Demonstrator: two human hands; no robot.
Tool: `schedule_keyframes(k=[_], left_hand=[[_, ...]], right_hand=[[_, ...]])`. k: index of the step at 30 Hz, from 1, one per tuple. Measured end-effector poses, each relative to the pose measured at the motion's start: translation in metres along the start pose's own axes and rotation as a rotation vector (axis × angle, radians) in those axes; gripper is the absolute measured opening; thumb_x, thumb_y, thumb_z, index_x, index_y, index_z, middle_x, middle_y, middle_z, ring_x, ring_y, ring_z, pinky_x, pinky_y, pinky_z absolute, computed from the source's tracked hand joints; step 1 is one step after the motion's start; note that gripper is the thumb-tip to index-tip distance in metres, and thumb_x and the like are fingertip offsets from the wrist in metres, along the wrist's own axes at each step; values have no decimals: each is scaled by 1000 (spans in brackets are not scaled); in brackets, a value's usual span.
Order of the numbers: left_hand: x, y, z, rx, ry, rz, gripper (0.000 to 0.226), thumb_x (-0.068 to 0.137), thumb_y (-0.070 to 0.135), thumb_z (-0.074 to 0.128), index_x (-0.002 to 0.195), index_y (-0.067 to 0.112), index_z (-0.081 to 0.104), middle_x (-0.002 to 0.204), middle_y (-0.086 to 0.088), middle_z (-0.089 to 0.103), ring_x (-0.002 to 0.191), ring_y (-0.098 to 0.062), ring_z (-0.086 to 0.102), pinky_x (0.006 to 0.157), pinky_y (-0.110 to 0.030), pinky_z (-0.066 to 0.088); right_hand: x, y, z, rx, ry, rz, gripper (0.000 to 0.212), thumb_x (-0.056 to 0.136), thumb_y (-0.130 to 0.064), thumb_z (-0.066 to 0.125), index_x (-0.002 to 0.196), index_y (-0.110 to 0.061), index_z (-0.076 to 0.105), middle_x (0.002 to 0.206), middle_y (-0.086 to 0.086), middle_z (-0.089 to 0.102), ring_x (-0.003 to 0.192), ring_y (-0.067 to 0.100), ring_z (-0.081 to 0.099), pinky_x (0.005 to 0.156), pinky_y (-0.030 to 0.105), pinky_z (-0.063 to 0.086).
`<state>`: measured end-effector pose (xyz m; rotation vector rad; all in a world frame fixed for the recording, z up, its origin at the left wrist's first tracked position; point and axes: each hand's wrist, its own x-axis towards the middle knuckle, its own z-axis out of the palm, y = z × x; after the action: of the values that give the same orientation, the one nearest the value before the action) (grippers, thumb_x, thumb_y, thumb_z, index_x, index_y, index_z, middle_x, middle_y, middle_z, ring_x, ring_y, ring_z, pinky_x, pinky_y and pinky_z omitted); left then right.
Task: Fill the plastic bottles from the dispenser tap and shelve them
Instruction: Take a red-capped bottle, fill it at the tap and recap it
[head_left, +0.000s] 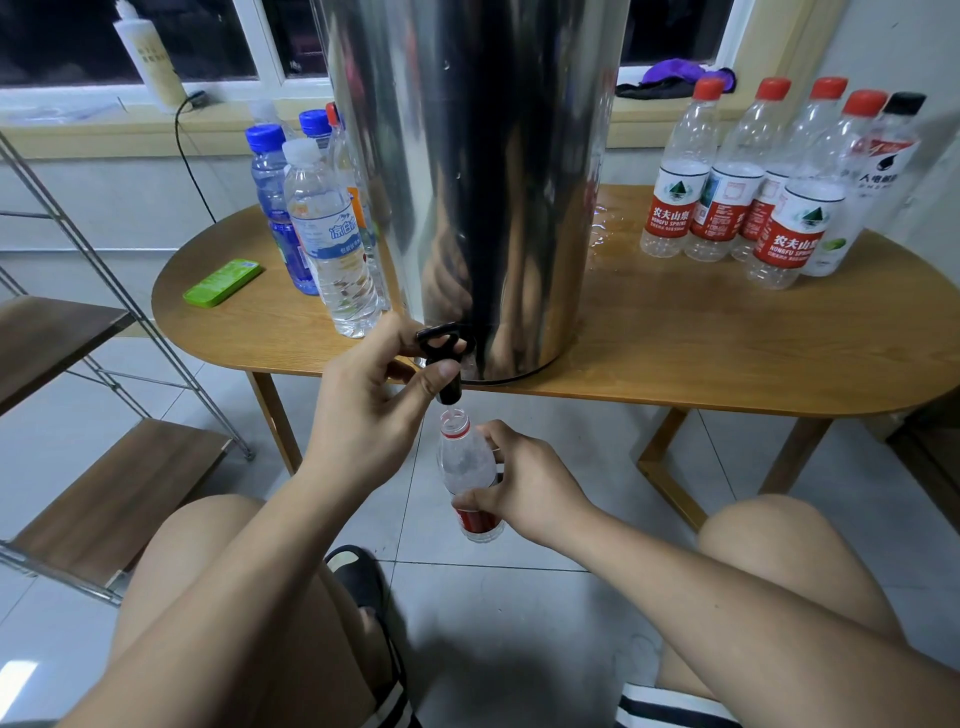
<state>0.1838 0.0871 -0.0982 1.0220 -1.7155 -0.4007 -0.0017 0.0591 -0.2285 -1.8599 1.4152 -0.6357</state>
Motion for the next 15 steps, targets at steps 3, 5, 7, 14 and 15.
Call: schedule_keyframes(k=[3, 5, 7, 14, 15], left_hand=[[0, -1, 0, 1, -1, 0, 25, 101, 9, 75, 111, 29, 66, 100, 6, 79, 96, -6, 76, 82, -24, 58], [0, -1, 0, -5, -1, -3, 24, 101, 9, 75, 111, 29, 66, 101, 8, 79, 95, -7, 76, 82, -24, 58], [0, -1, 0, -7, -3, -2, 23, 101, 10, 75, 111, 29, 66, 102, 9, 78, 94, -7, 76, 81, -25, 58], [0, 1, 0, 0, -4, 3, 35, 101, 9, 75, 109, 40, 63, 102, 8, 79, 95, -8, 76, 82, -29, 60], [0, 1, 0, 3, -2, 2, 35, 101, 9, 75, 109, 41, 63, 101, 7, 79, 95, -8, 76, 81, -30, 59]], right_hand=[[0, 1, 1, 5, 8, 1, 74, 56, -67, 81, 120, -43, 52, 117, -16, 73, 108, 17, 70, 88, 44, 62], [0, 1, 1, 8, 13, 3, 74, 56, -67, 82, 120, -43, 53, 116, -16, 73, 107, 17, 71, 88, 43, 62], [0, 1, 1, 6, 15, 4, 72, 57, -65, 83, 119, -42, 53, 115, -15, 73, 106, 17, 71, 87, 43, 62], [0, 1, 1, 0, 17, -4, 72, 58, -66, 82, 120, -42, 53, 117, -16, 73, 107, 16, 71, 88, 44, 62], [0, 1, 1, 1, 18, -5, 73, 58, -67, 82, 120, -42, 54, 117, -16, 73, 108, 16, 70, 87, 43, 62]])
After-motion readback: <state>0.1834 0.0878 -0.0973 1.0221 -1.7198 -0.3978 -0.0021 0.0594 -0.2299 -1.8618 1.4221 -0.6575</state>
